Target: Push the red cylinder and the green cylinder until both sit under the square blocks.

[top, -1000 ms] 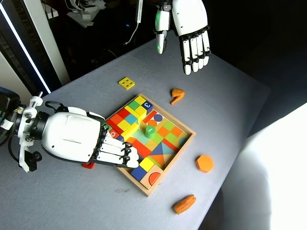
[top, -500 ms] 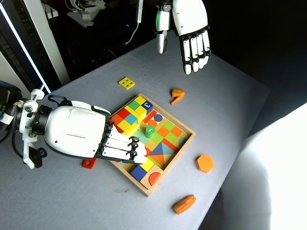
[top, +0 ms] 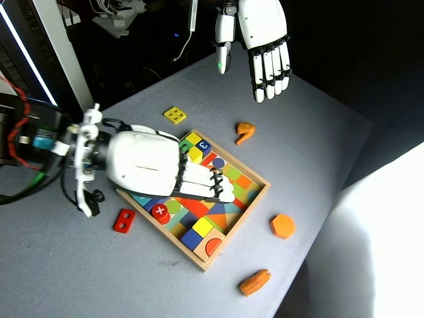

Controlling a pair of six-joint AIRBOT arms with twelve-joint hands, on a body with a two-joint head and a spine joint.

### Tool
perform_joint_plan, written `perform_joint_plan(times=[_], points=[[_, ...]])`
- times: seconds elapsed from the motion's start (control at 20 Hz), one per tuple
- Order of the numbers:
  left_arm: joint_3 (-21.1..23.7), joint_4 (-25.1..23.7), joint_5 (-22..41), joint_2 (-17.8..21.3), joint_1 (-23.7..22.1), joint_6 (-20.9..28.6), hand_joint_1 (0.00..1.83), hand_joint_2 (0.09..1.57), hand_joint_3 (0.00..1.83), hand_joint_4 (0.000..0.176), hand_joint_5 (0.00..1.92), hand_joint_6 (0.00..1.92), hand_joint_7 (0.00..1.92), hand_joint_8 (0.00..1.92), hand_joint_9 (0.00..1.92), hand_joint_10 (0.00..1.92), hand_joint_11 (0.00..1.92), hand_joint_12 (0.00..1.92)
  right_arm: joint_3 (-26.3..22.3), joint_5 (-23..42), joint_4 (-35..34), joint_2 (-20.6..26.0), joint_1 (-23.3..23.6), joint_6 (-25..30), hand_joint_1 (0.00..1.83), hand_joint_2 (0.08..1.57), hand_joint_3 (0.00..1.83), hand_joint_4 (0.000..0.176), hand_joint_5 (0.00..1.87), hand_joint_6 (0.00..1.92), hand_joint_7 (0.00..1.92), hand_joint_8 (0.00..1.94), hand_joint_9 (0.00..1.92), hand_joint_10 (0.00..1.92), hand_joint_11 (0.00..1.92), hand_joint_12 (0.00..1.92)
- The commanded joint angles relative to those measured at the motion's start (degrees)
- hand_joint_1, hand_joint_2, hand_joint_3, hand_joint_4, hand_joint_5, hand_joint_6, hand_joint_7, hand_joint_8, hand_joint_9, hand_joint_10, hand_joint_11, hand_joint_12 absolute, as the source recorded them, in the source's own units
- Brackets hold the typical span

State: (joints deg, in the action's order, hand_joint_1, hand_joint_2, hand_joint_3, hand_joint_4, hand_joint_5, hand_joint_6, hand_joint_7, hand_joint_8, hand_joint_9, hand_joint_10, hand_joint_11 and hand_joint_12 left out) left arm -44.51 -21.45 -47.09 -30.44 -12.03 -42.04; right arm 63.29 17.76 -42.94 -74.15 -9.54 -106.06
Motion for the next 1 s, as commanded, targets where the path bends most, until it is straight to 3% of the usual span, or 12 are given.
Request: perform_joint_plan(times=[0.0, 0.45, 0.6, 0.75, 0.95], points=[[-0.3, -1.7, 3.5, 0.7, -0.4, 0.0, 0.12, 1.35, 0.0, 0.031, 0.17, 0.0, 0.14, 0.0, 0.12, 0.0, 0.0, 0.38, 0.2, 4.8, 1.0, -0.1, 0.5, 0.5, 0.04, 1.19, 0.0, 0.0, 0.93, 0.03, 0.15, 0.0, 0.04, 0.01, 0.0, 0.0], [-0.4, -1.8, 3.9, 0.7, -0.5, 0.8, 0.08, 1.36, 0.0, 0.032, 0.17, 0.0, 0.16, 0.0, 0.13, 0.01, 0.0, 0.42, 4.2, 6.6, 1.1, -6.3, -0.2, 3.4, 0.08, 1.18, 0.0, 0.0, 0.94, 0.03, 0.16, 0.01, 0.06, 0.02, 0.0, 0.0], [-0.5, -1.8, 3.9, 0.7, -0.5, 1.2, 0.07, 1.36, 0.0, 0.026, 0.18, 0.0, 0.16, 0.01, 0.13, 0.0, 0.0, 0.4, 4.4, 6.5, 1.1, -6.7, -0.6, 4.1, 0.04, 1.19, 0.0, 0.0, 0.92, 0.02, 0.16, 0.0, 0.05, 0.02, 0.0, 0.0], [-0.6, -1.8, 3.9, 0.7, -0.5, 0.3, 0.08, 1.35, 0.0, 0.039, 0.19, 0.0, 0.17, 0.0, 0.15, 0.0, 0.0, 0.46, 4.5, 6.2, 1.1, -6.7, -1.1, 5.0, 0.04, 1.19, 0.0, 0.0, 0.93, 0.02, 0.14, 0.0, 0.03, 0.01, 0.0, 0.0], [-0.4, -1.8, 3.4, 0.7, -0.5, 0.2, 0.12, 1.35, 0.0, 0.036, 0.17, 0.0, 0.15, 0.0, 0.13, 0.0, 0.0, 0.43, 4.8, 4.6, 1.1, -6.7, -1.6, 6.3, 0.05, 1.19, 0.0, 0.0, 0.94, 0.02, 0.14, 0.0, 0.04, 0.01, 0.0, 0.0]])
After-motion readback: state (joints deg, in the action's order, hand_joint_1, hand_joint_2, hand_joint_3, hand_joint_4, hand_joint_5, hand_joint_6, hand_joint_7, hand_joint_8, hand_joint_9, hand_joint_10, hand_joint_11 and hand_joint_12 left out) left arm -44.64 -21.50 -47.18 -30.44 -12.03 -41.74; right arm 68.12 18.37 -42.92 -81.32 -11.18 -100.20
